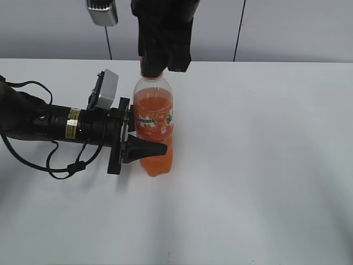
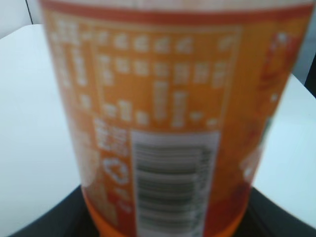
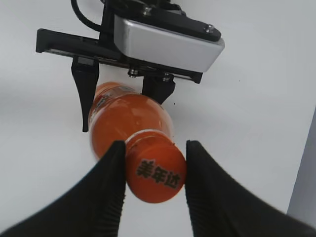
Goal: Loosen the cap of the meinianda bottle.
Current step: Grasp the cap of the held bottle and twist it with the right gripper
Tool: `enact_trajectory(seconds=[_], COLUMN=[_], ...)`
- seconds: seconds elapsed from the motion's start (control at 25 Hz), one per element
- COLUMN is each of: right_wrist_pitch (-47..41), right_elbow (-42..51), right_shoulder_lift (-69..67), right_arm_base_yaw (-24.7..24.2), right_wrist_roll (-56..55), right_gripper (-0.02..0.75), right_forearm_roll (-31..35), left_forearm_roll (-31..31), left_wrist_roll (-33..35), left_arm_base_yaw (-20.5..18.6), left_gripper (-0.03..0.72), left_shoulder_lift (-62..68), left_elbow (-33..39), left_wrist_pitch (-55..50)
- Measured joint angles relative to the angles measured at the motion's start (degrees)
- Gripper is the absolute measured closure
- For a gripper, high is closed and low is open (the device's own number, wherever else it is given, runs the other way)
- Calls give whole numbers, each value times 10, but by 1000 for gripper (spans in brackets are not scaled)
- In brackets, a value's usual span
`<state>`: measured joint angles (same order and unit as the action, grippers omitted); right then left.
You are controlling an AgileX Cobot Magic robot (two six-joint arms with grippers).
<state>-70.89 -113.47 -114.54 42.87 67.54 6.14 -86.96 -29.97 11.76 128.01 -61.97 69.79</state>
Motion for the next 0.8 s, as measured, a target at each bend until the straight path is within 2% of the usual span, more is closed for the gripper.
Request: enact_trajectory(seconds=[0.16, 0.36, 0.52, 0.8], right_wrist_pitch=[-1, 2, 3, 3], right_elbow=[-1, -2, -2, -3], right_shoulder_lift=[0, 0, 0, 25], right_arm_base_yaw=[0, 0, 0, 0], right_wrist_roll=[1, 6, 7, -10], right_gripper=[464, 366, 347, 342], right_forearm_roll=[-1, -14, -14, 41], left_forearm_roll=[0, 0, 0, 0], left_wrist_roll=[0, 0, 0, 0], left_arm_base_yaw=[1, 1, 1, 1], left_gripper=[297, 297, 297, 297], left_shoulder_lift=[0, 0, 0, 0], left_elbow=[0, 0, 0, 0], left_wrist_pitch=[0, -1, -1, 0])
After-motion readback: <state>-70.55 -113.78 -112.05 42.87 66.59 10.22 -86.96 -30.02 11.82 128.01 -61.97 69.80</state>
